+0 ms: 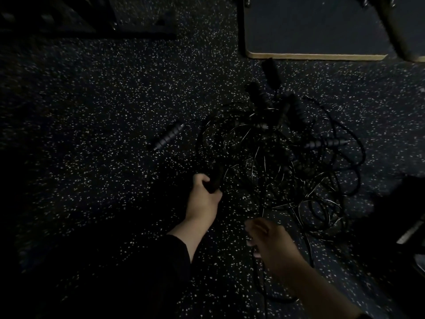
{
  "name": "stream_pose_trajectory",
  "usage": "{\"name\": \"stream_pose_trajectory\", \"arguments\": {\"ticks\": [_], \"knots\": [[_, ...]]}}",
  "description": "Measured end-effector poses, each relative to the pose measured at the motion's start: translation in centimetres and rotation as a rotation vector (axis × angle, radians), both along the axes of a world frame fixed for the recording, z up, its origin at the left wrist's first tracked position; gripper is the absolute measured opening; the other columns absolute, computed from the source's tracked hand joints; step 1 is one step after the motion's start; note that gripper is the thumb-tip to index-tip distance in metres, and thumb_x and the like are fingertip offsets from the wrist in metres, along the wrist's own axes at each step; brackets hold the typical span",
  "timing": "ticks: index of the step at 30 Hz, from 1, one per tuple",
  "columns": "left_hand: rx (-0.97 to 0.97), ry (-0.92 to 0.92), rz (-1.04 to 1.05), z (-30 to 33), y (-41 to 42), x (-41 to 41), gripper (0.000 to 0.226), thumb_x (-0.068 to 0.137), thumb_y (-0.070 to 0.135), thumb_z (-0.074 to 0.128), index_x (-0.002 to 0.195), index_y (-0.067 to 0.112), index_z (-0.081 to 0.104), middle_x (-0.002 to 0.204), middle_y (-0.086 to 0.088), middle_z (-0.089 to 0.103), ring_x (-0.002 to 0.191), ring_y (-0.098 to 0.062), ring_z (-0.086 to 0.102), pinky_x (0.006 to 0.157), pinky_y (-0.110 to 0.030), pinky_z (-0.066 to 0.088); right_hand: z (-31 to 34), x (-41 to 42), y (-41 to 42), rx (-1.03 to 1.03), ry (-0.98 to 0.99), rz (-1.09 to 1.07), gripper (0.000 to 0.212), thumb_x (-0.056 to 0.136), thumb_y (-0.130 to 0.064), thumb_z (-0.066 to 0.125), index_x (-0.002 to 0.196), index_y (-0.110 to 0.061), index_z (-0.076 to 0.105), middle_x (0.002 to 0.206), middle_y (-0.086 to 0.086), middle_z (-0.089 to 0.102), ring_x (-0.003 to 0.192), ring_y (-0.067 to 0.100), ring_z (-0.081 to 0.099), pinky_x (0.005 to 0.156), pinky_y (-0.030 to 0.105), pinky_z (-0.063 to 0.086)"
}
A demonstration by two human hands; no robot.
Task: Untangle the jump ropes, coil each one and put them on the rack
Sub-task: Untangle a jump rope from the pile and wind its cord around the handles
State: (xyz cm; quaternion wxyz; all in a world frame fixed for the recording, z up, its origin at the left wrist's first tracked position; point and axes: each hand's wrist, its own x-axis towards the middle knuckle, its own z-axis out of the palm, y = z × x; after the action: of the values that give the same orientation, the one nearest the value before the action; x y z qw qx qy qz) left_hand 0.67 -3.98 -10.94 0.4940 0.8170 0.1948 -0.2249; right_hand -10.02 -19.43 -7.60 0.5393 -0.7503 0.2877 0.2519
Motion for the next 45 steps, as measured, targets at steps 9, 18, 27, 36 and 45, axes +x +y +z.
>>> {"name": "stream_pose_trajectory", "arguments": {"ticks": [9, 18, 27, 36, 45], "knots": [[-0.314, -0.079, -0.367, 6.7, -3.7, -5.5, 0.048, 0.099, 0.024, 0.051, 0.146, 0.036, 0.047, 0.126, 0.024, 0.061, 0.114, 0.015, 0.056, 0.093, -0.007, 0.045, 5.4, 3.7, -0.5, 0.243, -0.173, -0.267, 0.034, 0.097, -0.053, 0.06, 0.114, -0.026, 0.071, 0.105, -0.003, 0.079, 0.098, 0.012, 0.075, 0.086, 0.036, 0.058], [-0.35, -0.057, -0.157, 15.3, -3.4, -4.5, 0.033, 0.106, 0.05, 0.041, 0.139, 0.046, 0.044, 0.115, 0.029, 0.053, 0.116, 0.001, 0.056, 0.08, -0.009, 0.042, 14.8, 4.2, -0.8, 0.13, -0.337, -0.225, 0.011, 0.1, -0.025, 0.062, 0.106, -0.028, 0.07, 0.099, 0.0, 0.076, 0.09, 0.015, 0.072, 0.083, 0.028, 0.057], [-0.688, 0.072, 0.132, 31.1, -2.2, -3.8, 0.036, 0.106, 0.032, 0.053, 0.122, 0.003, 0.068, 0.083, -0.007, 0.072, 0.07, -0.02, 0.071, 0.058, -0.027, 0.055, 26.5, -0.1, 1.7, 0.07, -0.315, 0.202, 0.03, 0.093, -0.008, 0.062, 0.105, -0.034, 0.058, 0.057, -0.009, 0.063, 0.049, 0.009, 0.054, 0.049, 0.026, 0.047], [-1.012, 0.043, 0.34, 41.1, 0.1, -9.2, 0.034, 0.105, 0.041, 0.051, 0.116, 0.012, 0.063, 0.064, 0.0, 0.051, 0.053, -0.017, 0.056, 0.068, -0.038, 0.053, 33.9, -8.0, 1.2, 0.09, -0.376, -0.15, 0.023, 0.09, -0.04, 0.076, 0.092, -0.019, 0.068, 0.065, -0.002, 0.065, 0.059, 0.017, 0.058, 0.056, 0.033, 0.048], [-1.09, -0.008, 0.459, 42.8, 1.8, -14.5, 0.032, 0.11, 0.032, 0.043, 0.099, 0.008, 0.061, 0.089, -0.007, 0.075, 0.096, -0.025, 0.077, 0.089, -0.043, 0.056, 38.2, -9.0, 0.2, 0.42, -0.418, -0.47, 0.024, 0.094, -0.04, 0.071, 0.096, -0.015, 0.07, 0.08, 0.003, 0.07, 0.067, 0.022, 0.061, 0.062, 0.037, 0.052]]}}
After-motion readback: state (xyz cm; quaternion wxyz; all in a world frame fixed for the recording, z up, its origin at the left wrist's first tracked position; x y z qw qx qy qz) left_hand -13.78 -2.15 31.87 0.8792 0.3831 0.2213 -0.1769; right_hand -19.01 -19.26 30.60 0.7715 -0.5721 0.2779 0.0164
